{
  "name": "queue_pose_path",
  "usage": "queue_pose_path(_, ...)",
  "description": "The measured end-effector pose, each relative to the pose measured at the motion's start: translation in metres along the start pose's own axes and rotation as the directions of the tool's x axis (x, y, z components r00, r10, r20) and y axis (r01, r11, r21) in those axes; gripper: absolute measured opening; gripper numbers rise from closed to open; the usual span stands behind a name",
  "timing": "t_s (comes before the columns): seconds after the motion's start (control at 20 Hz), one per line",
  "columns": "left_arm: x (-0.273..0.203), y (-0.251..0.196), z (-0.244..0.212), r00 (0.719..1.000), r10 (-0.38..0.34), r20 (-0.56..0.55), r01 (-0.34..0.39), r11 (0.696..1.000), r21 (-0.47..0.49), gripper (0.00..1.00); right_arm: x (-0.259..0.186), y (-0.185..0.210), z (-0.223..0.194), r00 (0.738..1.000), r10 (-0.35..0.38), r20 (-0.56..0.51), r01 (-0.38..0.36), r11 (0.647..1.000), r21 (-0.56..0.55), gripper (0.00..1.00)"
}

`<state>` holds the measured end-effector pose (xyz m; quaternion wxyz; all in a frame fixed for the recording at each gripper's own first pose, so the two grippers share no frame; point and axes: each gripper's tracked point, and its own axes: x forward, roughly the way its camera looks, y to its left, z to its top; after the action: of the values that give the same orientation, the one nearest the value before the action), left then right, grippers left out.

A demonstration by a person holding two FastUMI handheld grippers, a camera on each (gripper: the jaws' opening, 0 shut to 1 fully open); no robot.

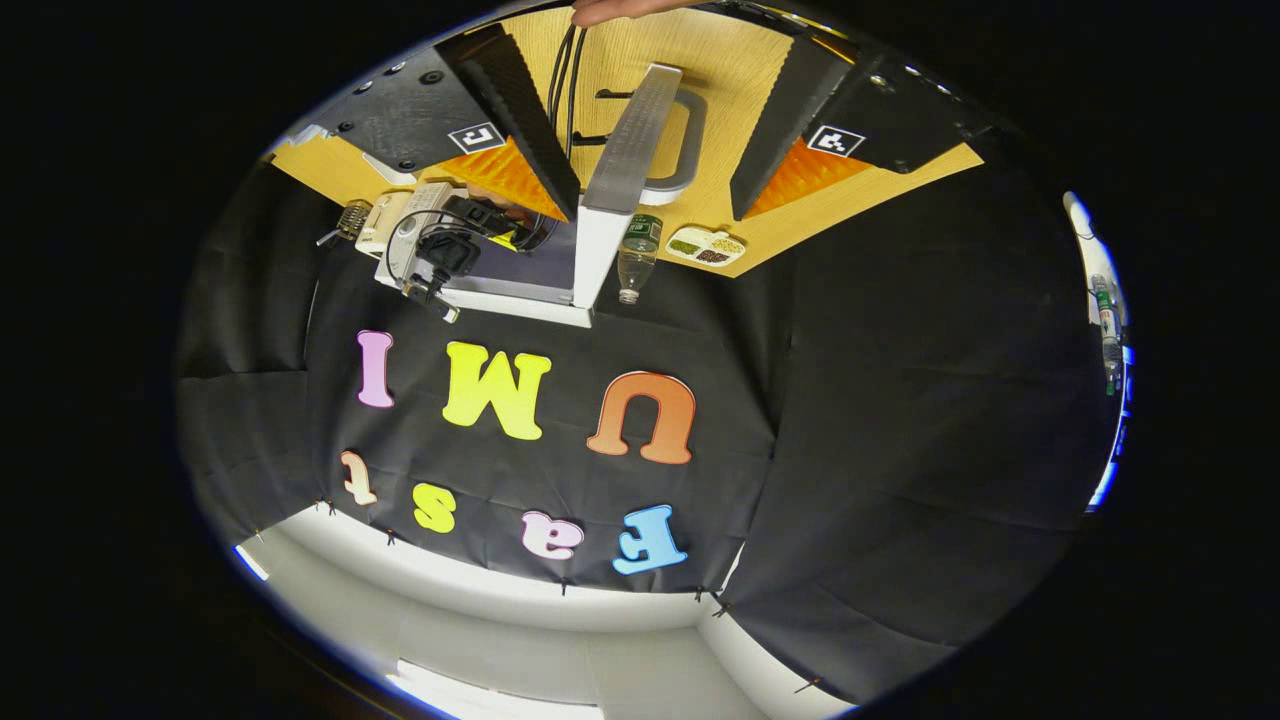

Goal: Open the microwave oven with the left hand, put the food in, and close the microwave oven.

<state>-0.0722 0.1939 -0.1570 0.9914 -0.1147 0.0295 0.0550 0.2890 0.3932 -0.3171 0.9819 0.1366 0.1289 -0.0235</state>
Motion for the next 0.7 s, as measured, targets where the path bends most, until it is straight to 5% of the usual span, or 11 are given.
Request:
queue_pose_path(0.3,-0.008,0.001,0.008,1.0,-0.007,0.022,0.006,1.0,0.023,0.94,-0.034,-0.005,0.019,0.998,0.064,-0.012,-0.064,0.998,-0.012,1.0)
queue_pose_path(0.7,-0.004,0.058,-0.002,0.997,0.07,0.014,-0.071,0.997,0.025,0.94,-0.142,-0.038,0.052,0.974,0.222,-0.047,-0.226,0.968,-0.106,1.0)
